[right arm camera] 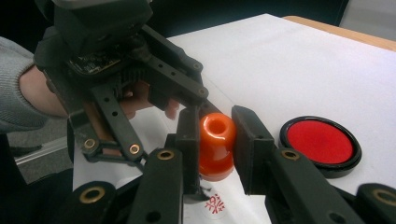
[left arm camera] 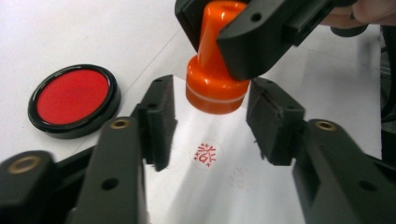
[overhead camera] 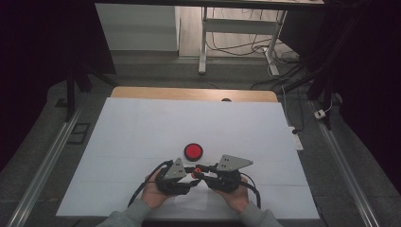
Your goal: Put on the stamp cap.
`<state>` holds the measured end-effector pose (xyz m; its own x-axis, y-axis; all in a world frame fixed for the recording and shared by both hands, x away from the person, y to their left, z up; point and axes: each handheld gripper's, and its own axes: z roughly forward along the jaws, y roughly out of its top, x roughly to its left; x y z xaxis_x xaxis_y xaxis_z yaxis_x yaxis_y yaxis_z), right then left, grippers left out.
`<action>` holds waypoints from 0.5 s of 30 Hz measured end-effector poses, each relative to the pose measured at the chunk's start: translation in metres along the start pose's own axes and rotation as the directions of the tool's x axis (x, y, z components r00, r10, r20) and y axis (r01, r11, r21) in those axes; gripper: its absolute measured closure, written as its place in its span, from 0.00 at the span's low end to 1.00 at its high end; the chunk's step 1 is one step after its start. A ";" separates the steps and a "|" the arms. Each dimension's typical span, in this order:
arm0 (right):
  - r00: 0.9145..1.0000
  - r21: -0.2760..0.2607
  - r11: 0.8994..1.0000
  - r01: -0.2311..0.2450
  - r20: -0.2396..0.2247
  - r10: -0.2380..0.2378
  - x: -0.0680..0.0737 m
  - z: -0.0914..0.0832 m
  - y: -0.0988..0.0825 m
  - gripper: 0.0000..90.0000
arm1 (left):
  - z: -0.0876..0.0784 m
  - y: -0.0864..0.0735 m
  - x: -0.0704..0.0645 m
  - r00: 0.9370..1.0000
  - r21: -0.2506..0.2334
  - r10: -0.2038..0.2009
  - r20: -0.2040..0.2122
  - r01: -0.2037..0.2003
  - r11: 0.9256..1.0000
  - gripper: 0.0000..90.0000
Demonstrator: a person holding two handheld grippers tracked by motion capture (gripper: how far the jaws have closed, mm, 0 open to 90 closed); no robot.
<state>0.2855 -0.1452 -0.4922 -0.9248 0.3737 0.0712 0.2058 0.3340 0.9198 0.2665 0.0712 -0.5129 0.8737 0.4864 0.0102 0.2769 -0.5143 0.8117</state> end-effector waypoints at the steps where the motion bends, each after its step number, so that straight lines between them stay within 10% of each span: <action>1: 1.000 0.000 1.000 0.000 0.001 0.000 0.000 0.000 0.000 0.80 | 0.000 0.000 0.000 1.000 0.005 -0.001 -0.001 0.001 1.000 0.55; 15: 1.000 -0.008 1.000 -0.004 0.029 0.004 -0.006 -0.006 0.001 0.80 | -0.017 -0.012 0.004 0.999 0.054 -0.045 -0.012 0.046 0.997 0.34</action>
<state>0.2896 -0.1524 -0.4894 -0.9144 0.3998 0.0641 0.2071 0.3256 0.9226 0.2599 0.0913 -0.5133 0.8554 0.5176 -0.0194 0.3378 -0.5291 0.7784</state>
